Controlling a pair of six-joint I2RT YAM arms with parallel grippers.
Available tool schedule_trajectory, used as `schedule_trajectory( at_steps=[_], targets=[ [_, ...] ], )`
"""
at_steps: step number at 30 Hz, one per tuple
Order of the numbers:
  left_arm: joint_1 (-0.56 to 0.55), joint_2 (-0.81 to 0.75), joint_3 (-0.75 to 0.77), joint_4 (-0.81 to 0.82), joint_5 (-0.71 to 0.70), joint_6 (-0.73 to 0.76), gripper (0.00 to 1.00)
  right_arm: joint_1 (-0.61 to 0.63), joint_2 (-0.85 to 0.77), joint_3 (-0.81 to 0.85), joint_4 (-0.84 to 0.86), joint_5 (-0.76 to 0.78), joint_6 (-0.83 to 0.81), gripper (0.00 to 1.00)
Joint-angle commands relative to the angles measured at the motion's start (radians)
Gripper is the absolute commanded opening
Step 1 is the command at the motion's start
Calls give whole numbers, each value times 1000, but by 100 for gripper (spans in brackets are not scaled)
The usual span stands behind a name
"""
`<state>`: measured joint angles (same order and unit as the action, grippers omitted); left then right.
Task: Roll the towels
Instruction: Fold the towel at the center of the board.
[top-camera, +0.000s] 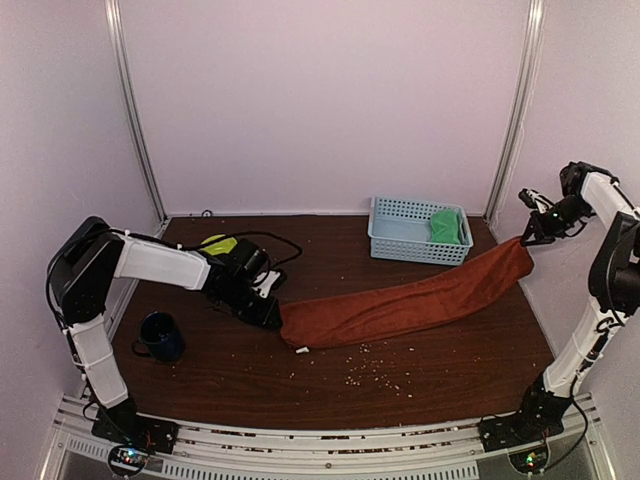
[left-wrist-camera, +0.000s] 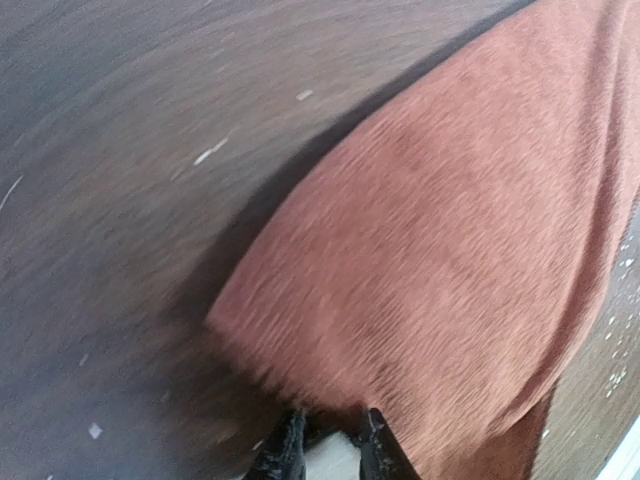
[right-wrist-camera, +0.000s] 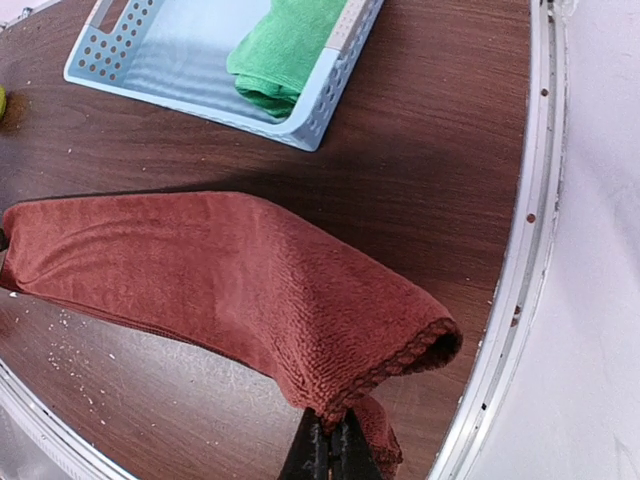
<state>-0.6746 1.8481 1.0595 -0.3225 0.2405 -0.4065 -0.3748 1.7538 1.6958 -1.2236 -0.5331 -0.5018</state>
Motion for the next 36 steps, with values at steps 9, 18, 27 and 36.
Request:
schedule_trajectory(
  at_steps=[9, 18, 27, 36],
  targets=[
    [-8, 11, 23, -40, -29, -5, 23, 360, -13, -47, -4, -73, 40, 0],
    [30, -77, -31, -104, -116, -49, 28, 632, 103, -11, 22, -221, 118, 0],
    [64, -88, -24, -135, -145, -72, 29, 831, 175, 7, 121, -251, 222, 0],
    [63, -100, -72, -83, -52, -90, 27, 948, 302, 115, 274, -243, 388, 0]
  ],
)
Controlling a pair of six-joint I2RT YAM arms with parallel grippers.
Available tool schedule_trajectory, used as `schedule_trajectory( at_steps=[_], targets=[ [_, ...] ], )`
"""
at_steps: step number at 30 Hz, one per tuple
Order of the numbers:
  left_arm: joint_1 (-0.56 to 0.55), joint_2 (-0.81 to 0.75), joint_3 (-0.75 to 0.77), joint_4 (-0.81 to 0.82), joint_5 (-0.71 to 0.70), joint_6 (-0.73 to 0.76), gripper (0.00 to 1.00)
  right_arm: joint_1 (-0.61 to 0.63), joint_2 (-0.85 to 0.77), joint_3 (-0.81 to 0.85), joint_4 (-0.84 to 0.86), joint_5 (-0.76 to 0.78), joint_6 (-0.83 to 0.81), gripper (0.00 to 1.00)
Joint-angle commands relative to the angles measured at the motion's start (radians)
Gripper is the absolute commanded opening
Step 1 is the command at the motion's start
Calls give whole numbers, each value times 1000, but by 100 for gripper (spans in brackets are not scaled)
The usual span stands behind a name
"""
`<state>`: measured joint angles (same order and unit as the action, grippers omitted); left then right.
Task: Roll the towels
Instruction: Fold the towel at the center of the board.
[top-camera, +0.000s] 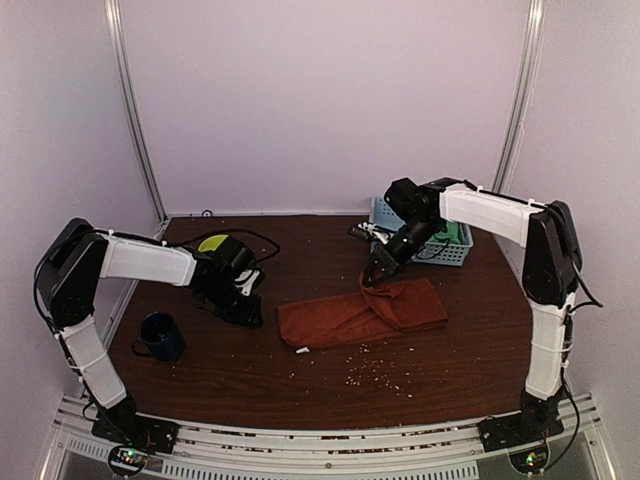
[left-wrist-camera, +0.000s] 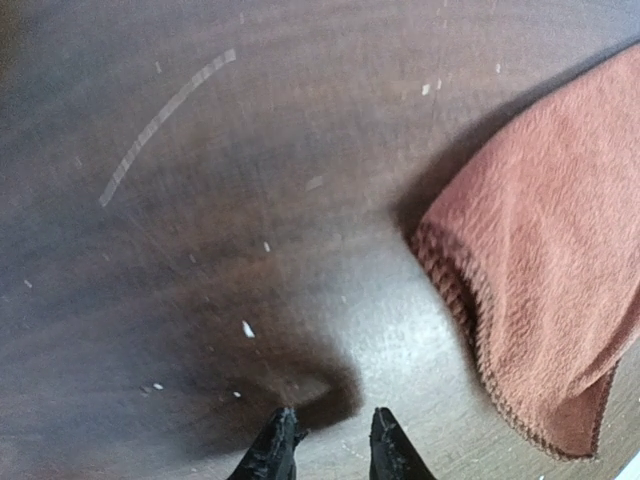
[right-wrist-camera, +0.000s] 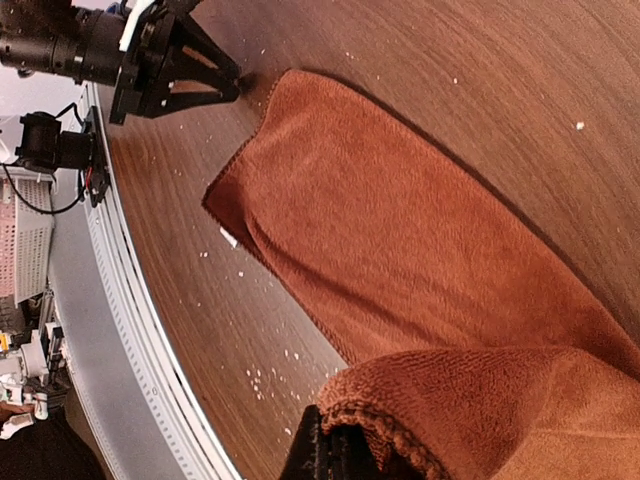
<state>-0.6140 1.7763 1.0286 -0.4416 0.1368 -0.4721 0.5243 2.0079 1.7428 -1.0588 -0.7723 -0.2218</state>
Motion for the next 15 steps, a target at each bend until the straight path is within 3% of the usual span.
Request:
schedule_trajectory(
  at_steps=[1, 6, 15],
  targets=[
    [3, -33, -51, 46, 61, -28, 27, 60, 63, 79, 147, 3, 133, 0],
    [-1, -58, -82, 77, 91, -46, 27, 94, 139, 111, 254, 15, 265, 0],
    [-44, -58, -104, 154, 150, -67, 27, 195, 210, 189, 260, -28, 302, 0]
  ],
)
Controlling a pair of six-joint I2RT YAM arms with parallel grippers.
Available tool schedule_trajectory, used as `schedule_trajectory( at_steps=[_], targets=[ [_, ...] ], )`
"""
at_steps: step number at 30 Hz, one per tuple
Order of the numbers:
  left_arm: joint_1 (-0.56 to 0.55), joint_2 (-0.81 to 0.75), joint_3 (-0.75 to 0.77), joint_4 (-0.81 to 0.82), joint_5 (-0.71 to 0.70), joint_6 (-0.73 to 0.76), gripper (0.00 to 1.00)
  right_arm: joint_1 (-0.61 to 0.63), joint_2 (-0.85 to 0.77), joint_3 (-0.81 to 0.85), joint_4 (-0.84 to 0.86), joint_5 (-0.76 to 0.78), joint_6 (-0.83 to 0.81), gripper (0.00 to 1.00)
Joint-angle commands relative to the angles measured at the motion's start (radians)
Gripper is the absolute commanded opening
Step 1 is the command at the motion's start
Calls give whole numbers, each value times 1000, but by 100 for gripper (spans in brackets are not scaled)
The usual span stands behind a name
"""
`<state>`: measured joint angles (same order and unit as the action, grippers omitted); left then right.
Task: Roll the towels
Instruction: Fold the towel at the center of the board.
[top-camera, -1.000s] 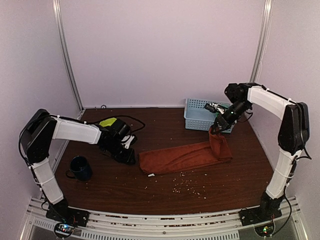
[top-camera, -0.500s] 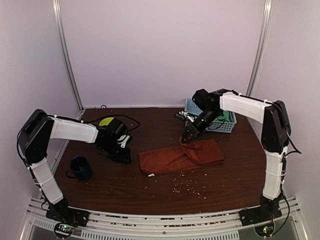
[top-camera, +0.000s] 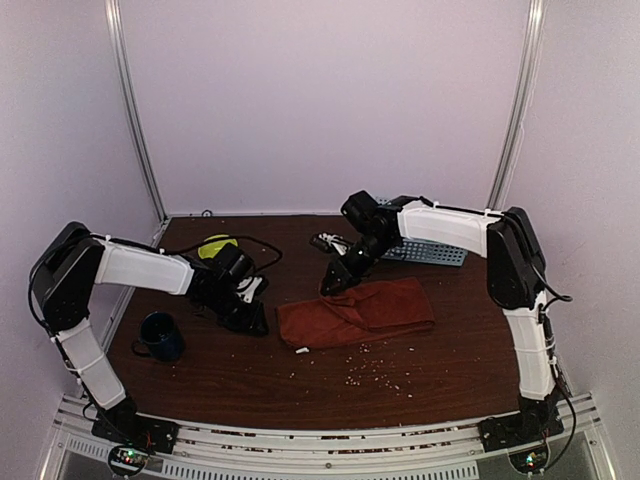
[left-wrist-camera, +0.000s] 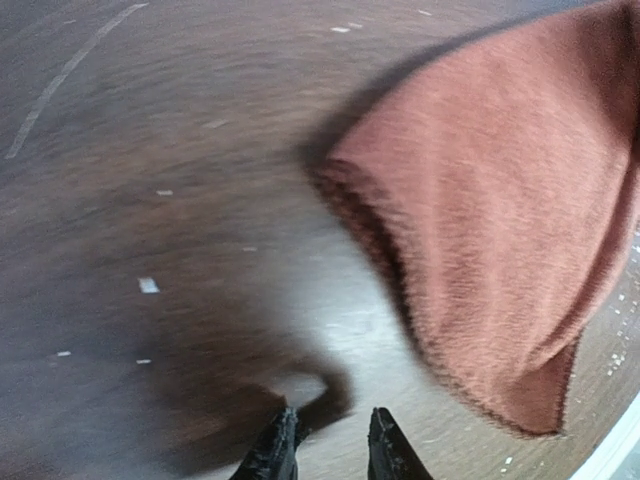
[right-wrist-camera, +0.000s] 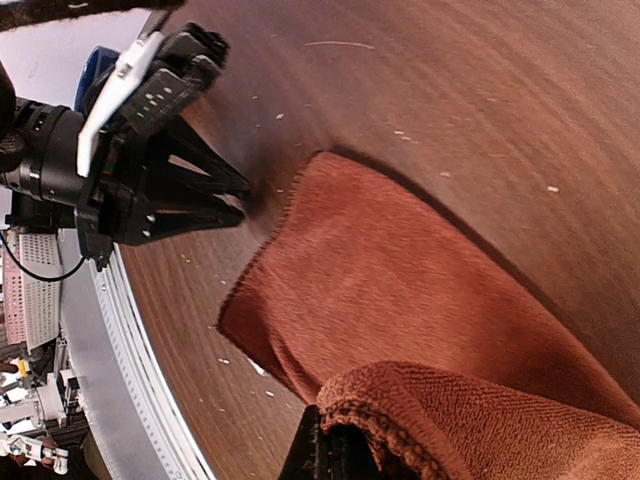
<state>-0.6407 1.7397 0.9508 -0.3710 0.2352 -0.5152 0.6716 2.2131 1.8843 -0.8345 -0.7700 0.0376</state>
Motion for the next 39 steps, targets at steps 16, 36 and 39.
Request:
schedule_trajectory(
  at_steps=[16, 36, 39],
  targets=[
    [-27, -56, -71, 147, 25, -77, 27, 126, 77, 86, 68, -44, 100, 0],
    [-27, -102, -215, 322, 66, -194, 26, 178, 169, 173, 137, -79, 165, 0],
    [-27, -104, -226, 352, 70, -204, 26, 189, 164, 171, 147, -85, 173, 0]
  ],
)
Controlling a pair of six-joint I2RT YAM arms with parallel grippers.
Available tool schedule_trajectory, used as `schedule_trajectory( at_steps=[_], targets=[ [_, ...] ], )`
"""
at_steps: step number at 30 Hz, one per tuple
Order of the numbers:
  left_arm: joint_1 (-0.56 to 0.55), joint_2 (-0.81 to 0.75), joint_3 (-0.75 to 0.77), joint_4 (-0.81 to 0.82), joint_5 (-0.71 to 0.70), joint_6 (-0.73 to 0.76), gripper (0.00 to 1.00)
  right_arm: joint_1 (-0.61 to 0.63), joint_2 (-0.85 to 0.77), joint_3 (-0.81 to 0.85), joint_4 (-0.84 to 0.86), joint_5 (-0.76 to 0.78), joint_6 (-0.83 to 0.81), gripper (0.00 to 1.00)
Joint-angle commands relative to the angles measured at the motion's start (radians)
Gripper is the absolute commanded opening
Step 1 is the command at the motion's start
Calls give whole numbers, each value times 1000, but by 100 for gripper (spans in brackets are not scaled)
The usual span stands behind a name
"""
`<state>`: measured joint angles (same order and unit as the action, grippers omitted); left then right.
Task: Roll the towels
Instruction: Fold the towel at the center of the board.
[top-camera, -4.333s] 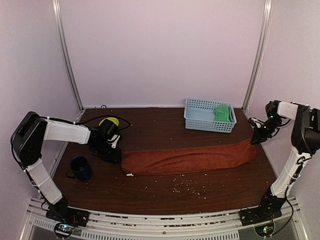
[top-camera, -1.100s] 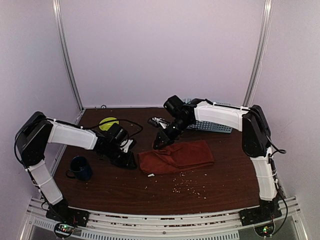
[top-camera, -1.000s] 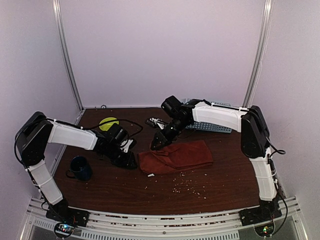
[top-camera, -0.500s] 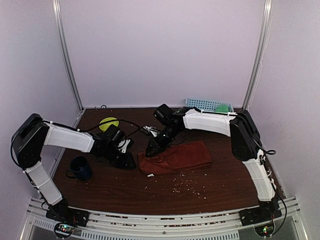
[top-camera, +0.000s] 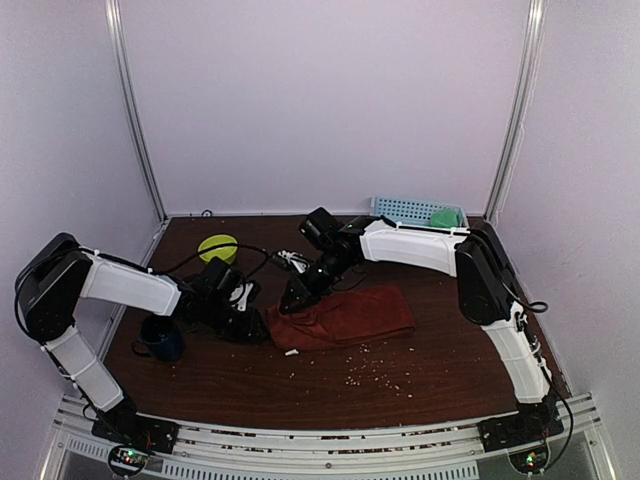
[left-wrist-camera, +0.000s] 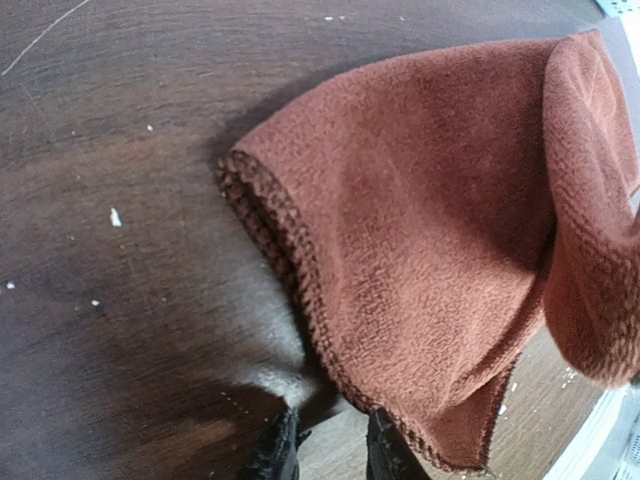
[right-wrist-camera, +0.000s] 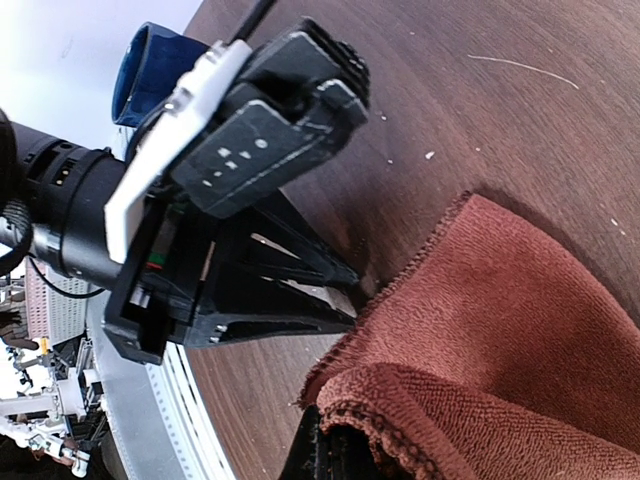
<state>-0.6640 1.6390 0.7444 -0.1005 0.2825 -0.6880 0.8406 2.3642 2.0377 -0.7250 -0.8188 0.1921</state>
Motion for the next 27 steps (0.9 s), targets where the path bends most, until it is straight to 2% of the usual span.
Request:
schedule_trajectory(
  at_steps=[1, 16, 17, 19, 22, 24, 27],
  targets=[
    [-4, -3, -18, 82, 23, -31, 26, 22, 9, 18, 42, -34, 20, 0],
    [-4, -46, -48, 72, 9, -38, 25, 33, 69, 54, 115, -47, 71, 1],
    [-3, -51, -55, 75, 8, -44, 25, 35, 75, 65, 132, -53, 82, 6],
    [-4, -69, -69, 72, -7, -54, 25, 44, 88, 91, 135, -56, 80, 24],
    [-3, -115, -89, 51, -35, -59, 26, 56, 79, 103, 117, -98, 53, 41],
    [-2, -147, -86, 18, -54, -54, 26, 51, 46, 81, 103, -115, 32, 47],
    [2, -201, -77, -31, -98, -45, 29, 29, -32, 8, 100, -123, 16, 50]
  ],
)
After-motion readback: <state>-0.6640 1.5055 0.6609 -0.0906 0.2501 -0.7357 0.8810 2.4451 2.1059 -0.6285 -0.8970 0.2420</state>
